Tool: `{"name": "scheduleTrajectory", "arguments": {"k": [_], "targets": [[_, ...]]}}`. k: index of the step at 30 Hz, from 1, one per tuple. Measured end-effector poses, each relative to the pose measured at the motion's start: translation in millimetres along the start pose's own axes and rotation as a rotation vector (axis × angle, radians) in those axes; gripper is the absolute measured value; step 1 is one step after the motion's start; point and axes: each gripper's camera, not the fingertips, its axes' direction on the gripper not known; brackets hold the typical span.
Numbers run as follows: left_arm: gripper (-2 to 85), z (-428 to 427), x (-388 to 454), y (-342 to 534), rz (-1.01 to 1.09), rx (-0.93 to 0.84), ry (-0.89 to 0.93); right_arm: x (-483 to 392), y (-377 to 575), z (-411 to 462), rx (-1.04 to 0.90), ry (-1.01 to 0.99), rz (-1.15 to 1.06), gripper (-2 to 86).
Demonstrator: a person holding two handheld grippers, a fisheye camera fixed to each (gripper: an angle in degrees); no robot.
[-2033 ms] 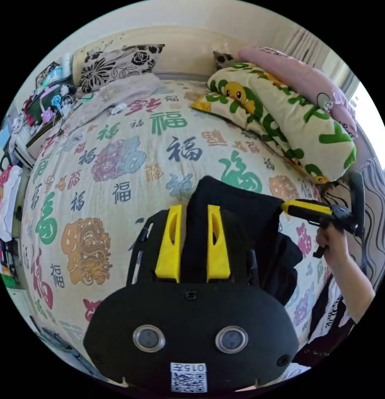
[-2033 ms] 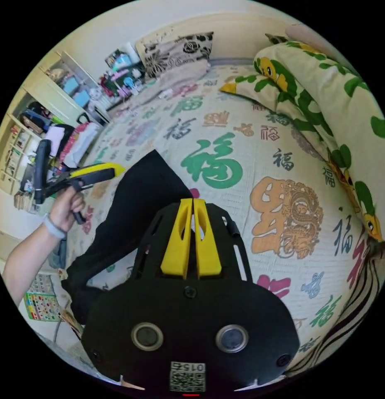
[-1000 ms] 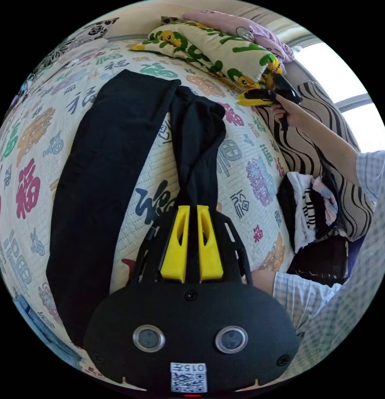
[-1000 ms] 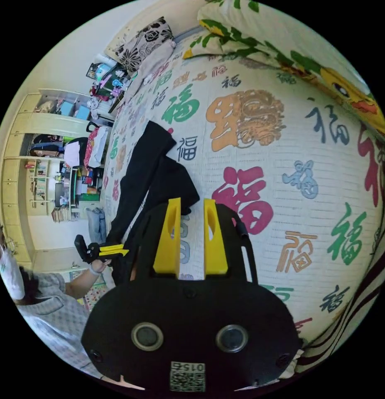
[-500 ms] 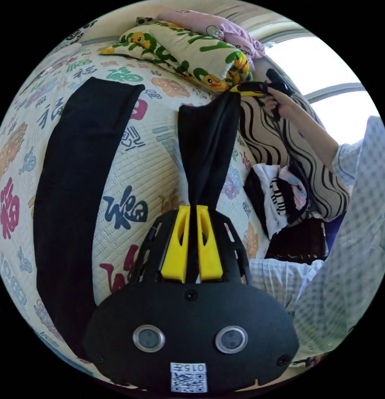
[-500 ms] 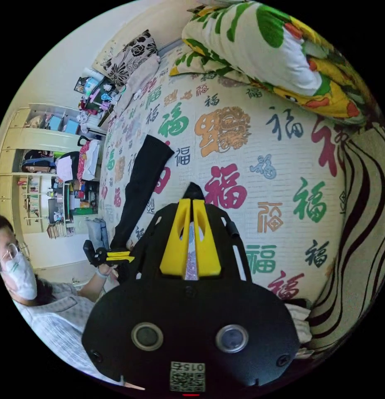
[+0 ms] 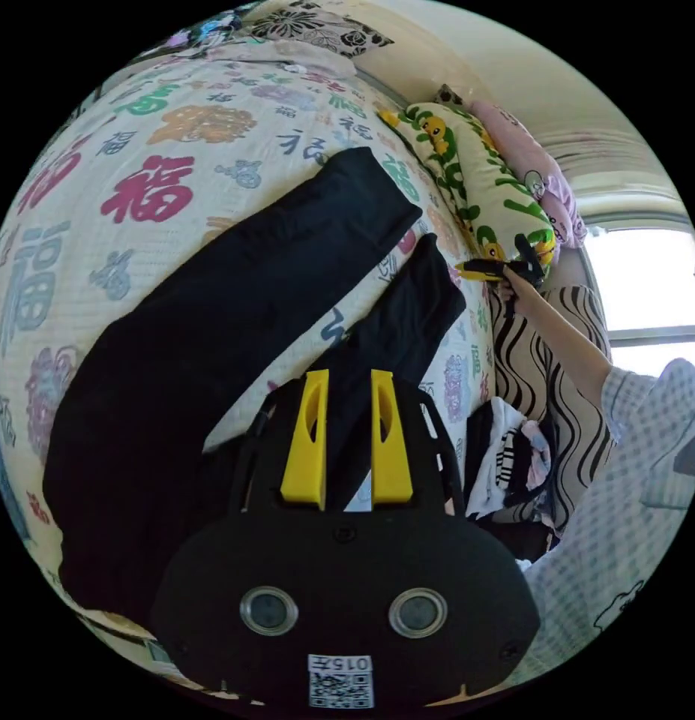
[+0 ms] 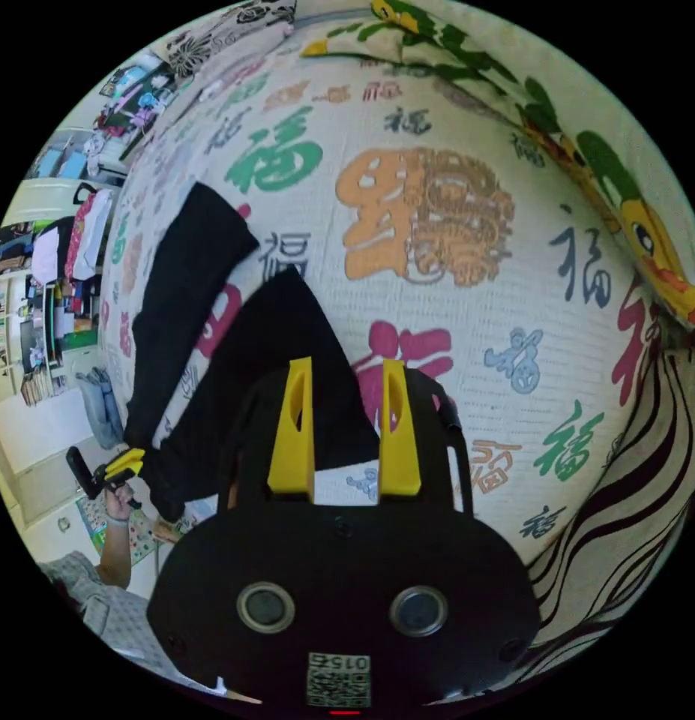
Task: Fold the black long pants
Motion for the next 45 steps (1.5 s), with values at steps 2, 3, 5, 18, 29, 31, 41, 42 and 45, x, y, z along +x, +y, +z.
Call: {"name": "scheduleTrajectory", "arguments": {"k": [2,3,5,18,29,31,41,42,45], "targets": [[8.6,-23.4,-15.7,45.1,-0.105,0.031,-0.070,3.1,6.5,23.4,-0.034,-0.028,-0.028,11.0],[8.6,-28.7,-20.7,57.7,-0.143,0.031,-0.092,0.6,9.8,24.9,0.001,0.003,-0.032,7.2],[8.7,-47.5,-42.6,113.1,-0.319,0.003,-0.196,-7.6,9.6,33.5,-0.061,-0.034,-0.110,0.6],[10.0,-102.2,-128.9,344.6,-0.927,-0.067,-0.498,0.8,39.0,29.7,-0.057,0.272,0.069,0.8],[1.4,-131.3,-165.8,428.0,-0.759,0.011,-0.267,-83.4,145.0,44.7,0.137,0.029,0.261,3.7],[0.3,-136.8,-166.3,443.6,-0.734,-0.004,-0.221,-121.3,156.7,67.5,0.067,-0.003,0.171,3.5],[5.1,-219.5,-172.3,447.9,-0.415,0.137,-0.332,-296.2,171.6,167.2,-0.098,-0.247,-0.204,6.2],[5.3,-223.2,-171.1,438.2,-0.358,0.147,-0.330,-305.3,169.6,176.8,-0.095,-0.276,-0.199,6.2],[6.6,-224.2,-161.4,383.9,-0.081,0.126,-0.381,-319.5,159.7,199.4,-0.090,-0.351,-0.133,6.5]]}}
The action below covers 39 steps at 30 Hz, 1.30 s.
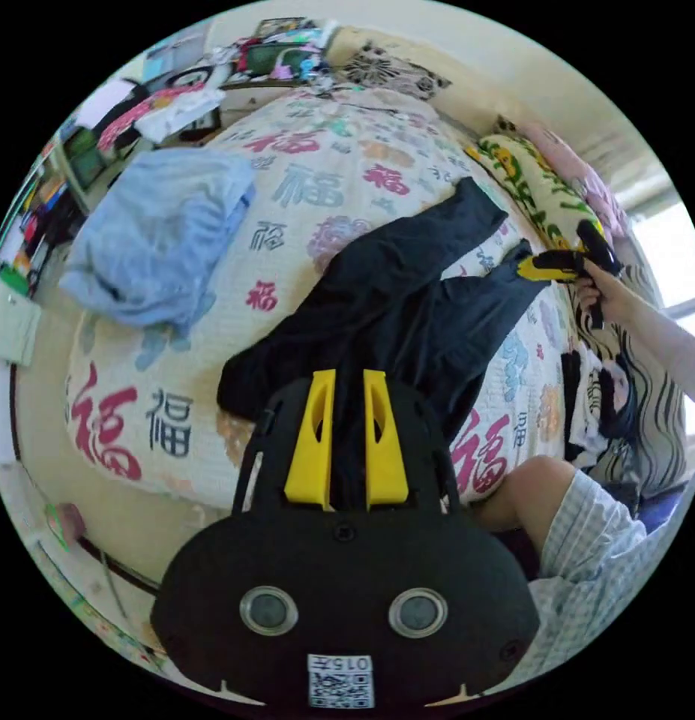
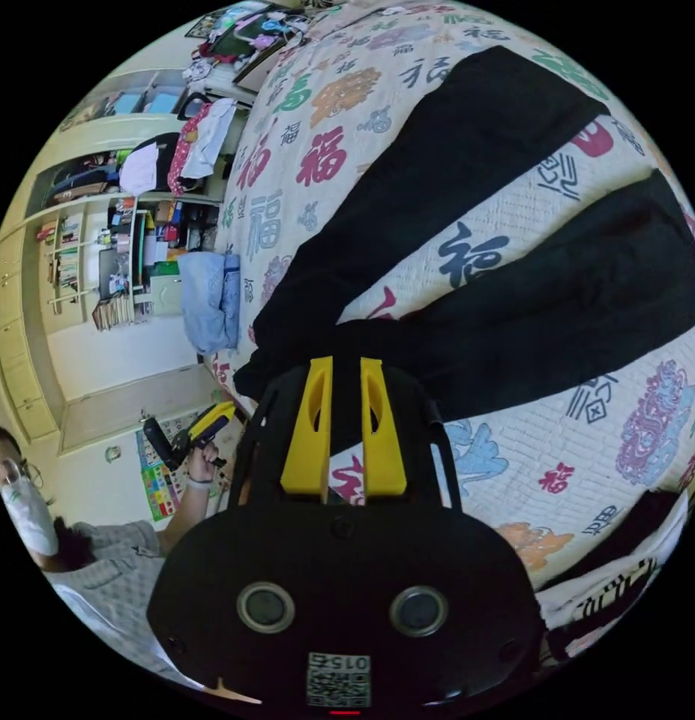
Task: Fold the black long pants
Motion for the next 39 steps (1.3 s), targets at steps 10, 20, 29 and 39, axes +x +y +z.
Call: {"name": "scheduleTrajectory", "arguments": {"k": [10,20,29,39], "targets": [[0.2,59.7,22.2,-60.8,0.386,-0.181,-0.172,48.9,-52.4,-11.4,0.200,-0.029,0.286,7.7],[-0.8,-6.8,-43.6,-49.5,0.053,0.034,0.033,99.7,-125.2,-66.8,0.443,0.021,0.407,9.1],[-0.8,-18.0,-25.2,-36.9,0.167,-0.023,-0.079,103.3,-189.5,-64.5,0.429,0.046,0.450,1.5],[-0.9,-89.5,-59.7,-48.2,0.122,0.131,0.118,-14.5,-188.1,-173.7,0.585,0.084,0.150,-0.1]]}}
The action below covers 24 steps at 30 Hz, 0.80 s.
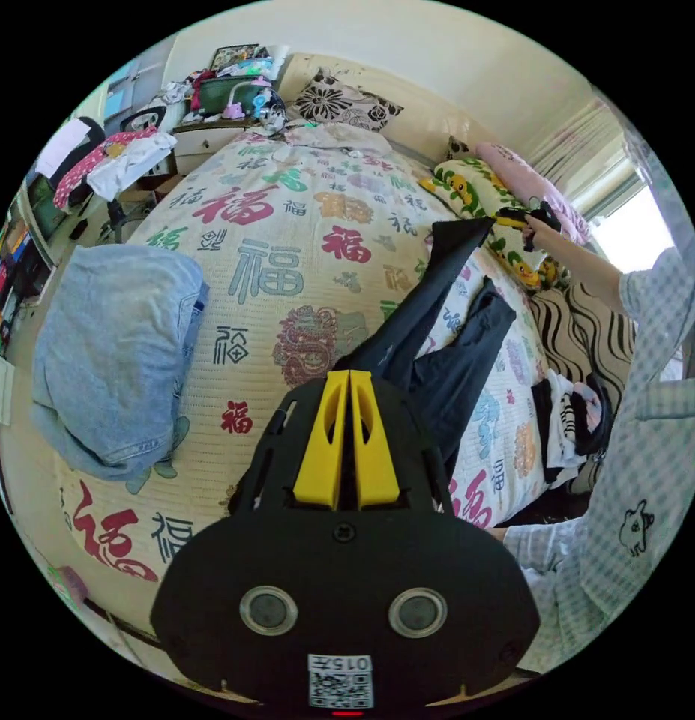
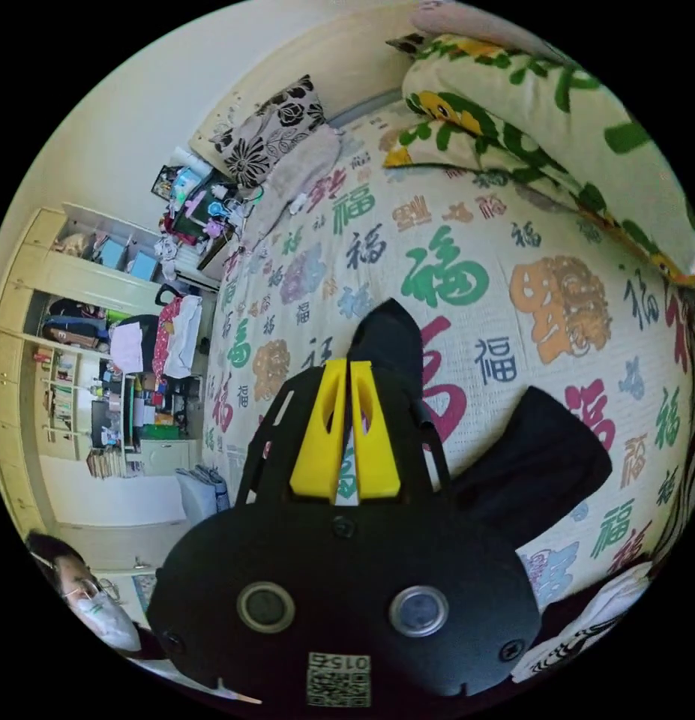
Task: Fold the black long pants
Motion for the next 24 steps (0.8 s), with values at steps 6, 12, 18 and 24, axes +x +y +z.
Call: {"name": "scheduleTrajectory", "arguments": {"k": [6,12,18,24], "targets": [[-0.9,-3.2,-54.5,-6.8,-0.187,0.077,0.206,-119.2,-50.6,49.0,-0.028,0.240,-0.270,3.5],[-0.9,32.5,-112.8,2.7,-0.475,0.081,0.196,-154.0,-58.5,143.0,-0.173,0.413,-0.251,10.4],[-0.9,13.2,-115.4,12.0,-0.489,0.125,0.120,-129.2,-67.8,118.6,-0.138,0.504,-0.231,7.3],[-0.9,6.8,-111.0,16.0,-0.499,0.089,0.132,-94.5,-40.3,162.3,-0.578,0.197,-0.195,0.3]]}}
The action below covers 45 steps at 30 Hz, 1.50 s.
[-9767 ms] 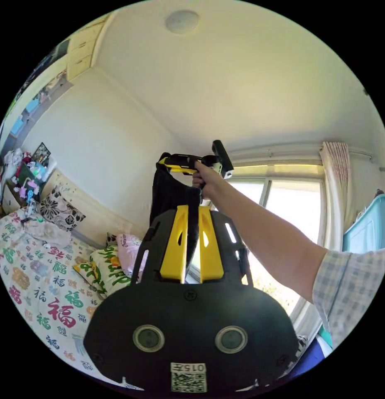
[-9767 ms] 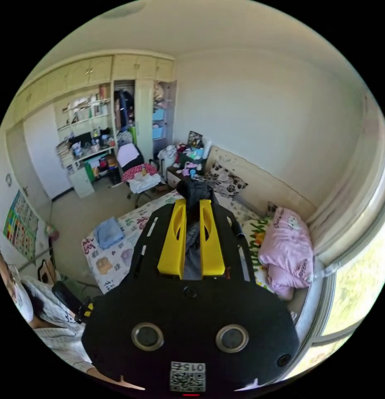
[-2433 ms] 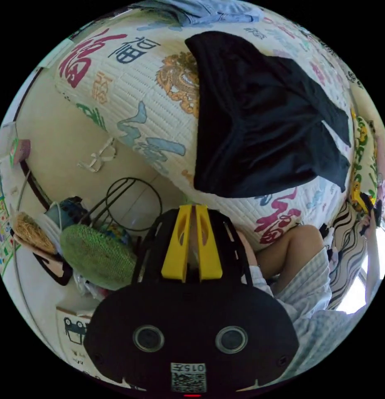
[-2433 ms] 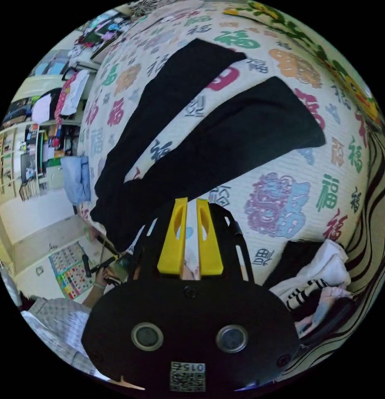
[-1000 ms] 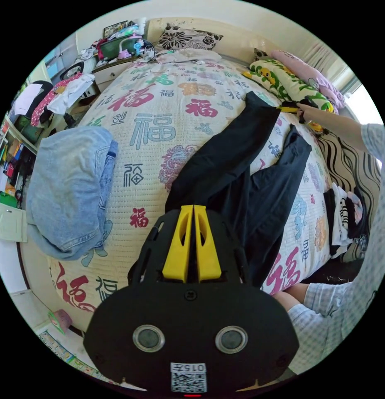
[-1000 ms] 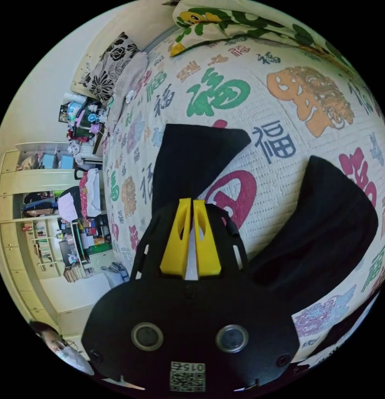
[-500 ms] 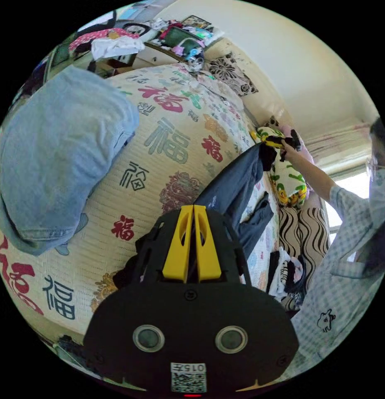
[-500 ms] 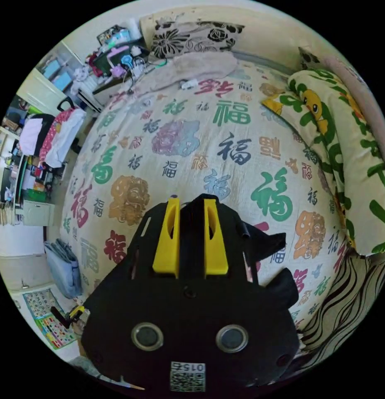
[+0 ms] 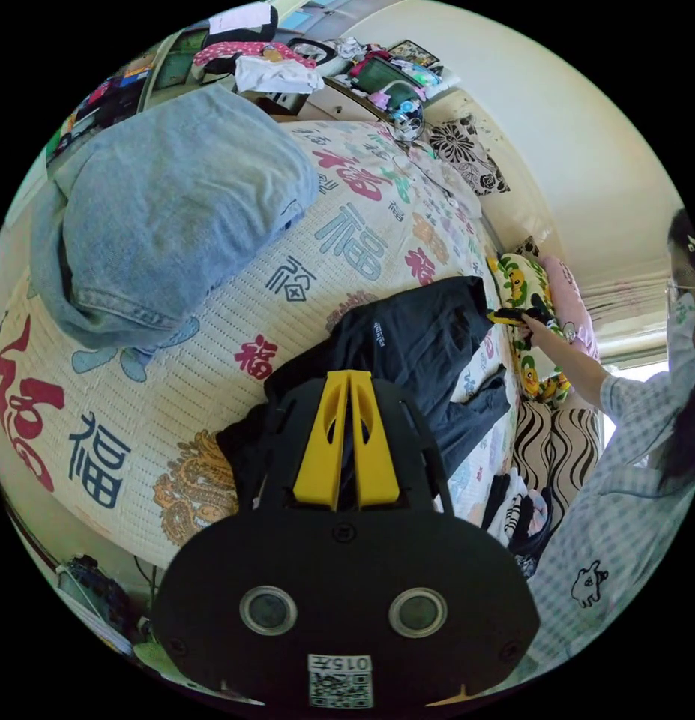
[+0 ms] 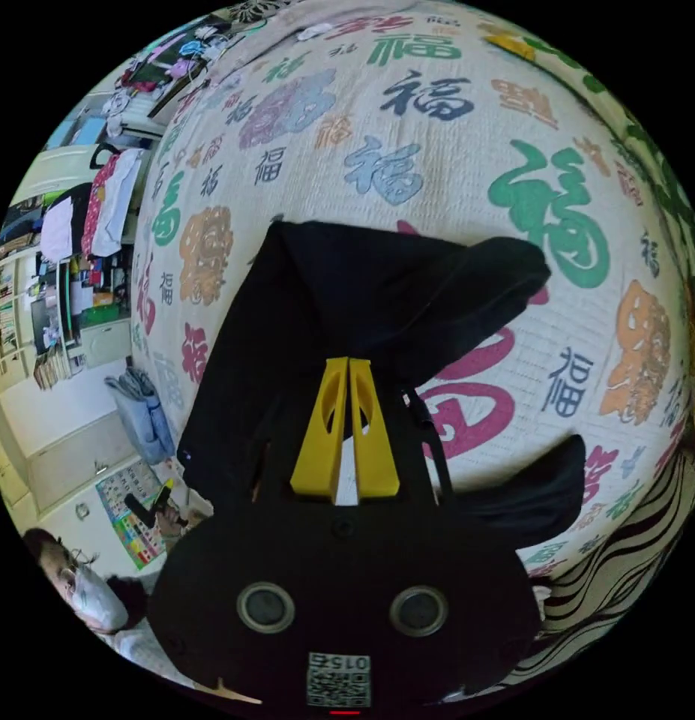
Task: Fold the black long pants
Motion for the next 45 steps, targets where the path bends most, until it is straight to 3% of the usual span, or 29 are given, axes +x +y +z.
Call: {"name": "scheduleTrajectory", "arguments": {"k": [4,6,8,9,11,14,17,21,24,29,32,34,36,38,42,45], "targets": [[-0.9,7.8,2.2,-5.2,0.010,-0.050,0.040,-19.2,-15.0,14.2,-0.001,0.087,-0.026,-0.5],[-0.9,8.4,4.4,-8.2,0.027,-0.057,0.033,-33.4,-27.8,-22.6,0.280,0.452,0.115,-0.6],[-0.9,6.7,6.9,-11.3,0.043,-0.053,0.021,-49.1,-19.0,-62.0,0.587,0.648,0.204,-0.6],[-0.9,6.3,7.2,-11.7,0.043,-0.049,0.018,-55.5,-12.2,-77.8,0.683,0.626,0.190,-0.6],[-0.9,6.4,7.3,-11.4,0.029,-0.038,0.018,-57.8,-9.9,-82.8,0.629,0.459,0.088,-0.6],[-0.9,10.4,5.4,-7.0,-0.016,-0.056,0.026,-59.6,-5.8,-54.5,0.364,0.257,-0.107,-0.5],[-0.9,9.6,4.3,0.3,-0.065,-0.052,0.041,-45.5,-4.3,-17.5,0.206,0.361,-0.001,0.9],[-0.7,8.4,4.9,2.2,-0.072,-0.058,0.018,-27.2,-7.7,-13.4,0.358,0.307,0.091,5.6],[0.1,17.1,6.5,-3.9,-0.041,-0.072,-0.005,-18.2,-26.9,2.9,0.272,0.337,0.130,5.7],[4.7,82.4,30.4,-20.6,0.125,-0.312,-0.139,-21.6,-34.3,15.8,0.252,0.399,0.074,-0.2],[3.0,106.2,41.6,-21.5,0.202,-0.380,-0.274,-25.7,-37.5,-22.8,0.431,0.560,0.105,0.4],[2.4,112.0,43.6,-23.4,0.218,-0.390,-0.296,-28.6,-41.3,-51.4,0.544,0.522,0.096,4.0],[1.9,114.6,40.7,-24.5,0.197,-0.383,-0.282,-38.2,-51.6,-67.7,0.581,0.517,0.011,14.6],[1.5,114.4,31.5,-24.6,0.136,-0.360,-0.230,-39.5,-61.6,-65.2,0.528,0.581,0.019,17.3],[1.1,114.1,19.3,-24.5,0.048,-0.338,-0.163,-19.9,-53.7,-48.2,0.548,0.662,0.117,14.5],[0.8,112.7,22.2,-23.8,0.058,-0.330,-0.184,14.1,-42.9,-28.5,0.493,0.617,0.191,13.7]]}}
